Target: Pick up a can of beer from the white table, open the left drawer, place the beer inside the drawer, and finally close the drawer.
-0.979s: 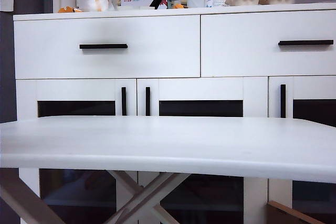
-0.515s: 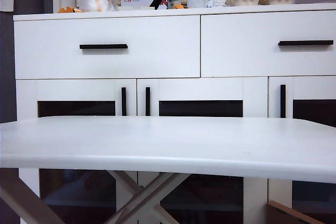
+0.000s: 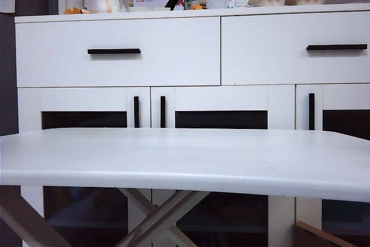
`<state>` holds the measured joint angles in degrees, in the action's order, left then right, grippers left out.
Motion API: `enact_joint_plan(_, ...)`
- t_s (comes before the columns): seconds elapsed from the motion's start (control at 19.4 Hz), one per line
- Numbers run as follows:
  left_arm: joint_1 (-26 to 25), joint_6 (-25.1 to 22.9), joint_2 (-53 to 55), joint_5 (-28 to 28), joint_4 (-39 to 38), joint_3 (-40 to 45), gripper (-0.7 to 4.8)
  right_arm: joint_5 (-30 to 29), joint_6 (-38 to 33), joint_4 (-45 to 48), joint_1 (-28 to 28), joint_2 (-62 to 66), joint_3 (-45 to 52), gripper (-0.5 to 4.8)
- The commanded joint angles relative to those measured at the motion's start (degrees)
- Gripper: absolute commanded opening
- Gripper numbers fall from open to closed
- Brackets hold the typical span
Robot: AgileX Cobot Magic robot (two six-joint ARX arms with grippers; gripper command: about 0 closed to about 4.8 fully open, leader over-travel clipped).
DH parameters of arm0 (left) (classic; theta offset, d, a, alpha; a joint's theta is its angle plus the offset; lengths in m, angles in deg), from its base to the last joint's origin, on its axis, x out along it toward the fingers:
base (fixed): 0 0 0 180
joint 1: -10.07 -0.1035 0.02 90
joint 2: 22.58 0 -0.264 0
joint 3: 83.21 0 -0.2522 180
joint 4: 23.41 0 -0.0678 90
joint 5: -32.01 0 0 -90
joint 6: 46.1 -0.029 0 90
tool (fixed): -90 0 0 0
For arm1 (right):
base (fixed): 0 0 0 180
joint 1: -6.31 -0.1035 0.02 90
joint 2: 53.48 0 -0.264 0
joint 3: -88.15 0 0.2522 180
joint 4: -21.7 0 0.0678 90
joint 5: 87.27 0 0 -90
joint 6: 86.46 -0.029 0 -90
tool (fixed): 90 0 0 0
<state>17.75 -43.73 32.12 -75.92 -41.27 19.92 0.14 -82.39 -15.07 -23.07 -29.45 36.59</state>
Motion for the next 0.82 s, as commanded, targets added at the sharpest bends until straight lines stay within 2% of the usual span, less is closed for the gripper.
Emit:
enact_joint_plan(0.05, -0.1, 0.0, -8.2, 1.4, 0.3, 7.5, -0.07, 0.2, 0.5, 0.1, -0.1, -0.6, 2.5, -0.01)
enact_joint_plan(0.26, -0.1, 0.0, -18.8, 4.0, 0.3, 16.9, -0.07, -0.1, 0.4, -1.4, -0.1, -0.6, 2.6, -0.01)
enact_joint_plan(0.82, -0.1, 0.0, -39.3, 9.1, -3.6, 36.7, -0.06, 0.0, 0.4, -1.4, -0.1, -0.7, 2.6, -0.01)
